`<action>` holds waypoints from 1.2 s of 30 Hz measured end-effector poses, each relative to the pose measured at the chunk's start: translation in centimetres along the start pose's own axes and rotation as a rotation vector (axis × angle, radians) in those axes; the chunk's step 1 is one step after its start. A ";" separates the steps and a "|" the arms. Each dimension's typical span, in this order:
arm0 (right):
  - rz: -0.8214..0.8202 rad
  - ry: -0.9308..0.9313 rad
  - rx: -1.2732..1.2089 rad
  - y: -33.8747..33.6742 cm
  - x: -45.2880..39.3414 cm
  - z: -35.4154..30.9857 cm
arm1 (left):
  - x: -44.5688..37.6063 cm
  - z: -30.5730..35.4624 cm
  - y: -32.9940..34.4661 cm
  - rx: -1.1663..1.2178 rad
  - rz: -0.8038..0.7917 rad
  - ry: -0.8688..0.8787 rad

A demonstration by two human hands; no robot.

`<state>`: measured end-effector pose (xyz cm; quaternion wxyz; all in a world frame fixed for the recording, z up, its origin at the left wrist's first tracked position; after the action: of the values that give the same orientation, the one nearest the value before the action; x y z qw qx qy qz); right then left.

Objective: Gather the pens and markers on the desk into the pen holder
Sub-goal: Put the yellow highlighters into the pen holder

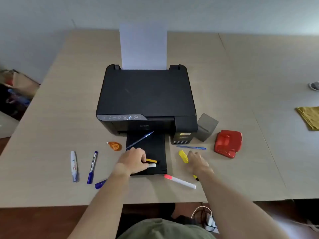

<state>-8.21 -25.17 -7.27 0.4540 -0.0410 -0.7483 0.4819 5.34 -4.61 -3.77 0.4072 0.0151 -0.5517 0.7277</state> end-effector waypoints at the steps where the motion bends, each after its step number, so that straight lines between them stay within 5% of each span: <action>1: 0.017 0.016 0.018 0.5 0.2 0.0 | 0.1 -0.1 0.3 -0.014 -0.021 -0.002; 16: 0.151 0.101 -0.140 1.9 1.0 3.5 | -0.2 1.7 0.2 -0.128 -0.004 0.084; 26: 0.510 0.102 -0.820 -6.6 1.5 8.9 | -1.6 11.4 -1.9 -0.026 -0.018 0.267; 36: 0.722 0.031 -0.682 -17.4 -0.5 9.4 | -3.7 23.5 -7.5 0.018 0.072 0.458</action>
<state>-8.10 -41.08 4.43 0.2298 -0.4511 -0.7945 0.3353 2.35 -25.41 9.63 0.4953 -0.1665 -0.4387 0.7311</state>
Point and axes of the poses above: each hand's wrist, its own x-axis away from the middle knuckle, its own y-axis out of the palm, z = x × y, the point moved 8 cm from there along -x, towards the middle knuckle, and after that the axes turned 4 degrees about x, right-handed, at the moved point
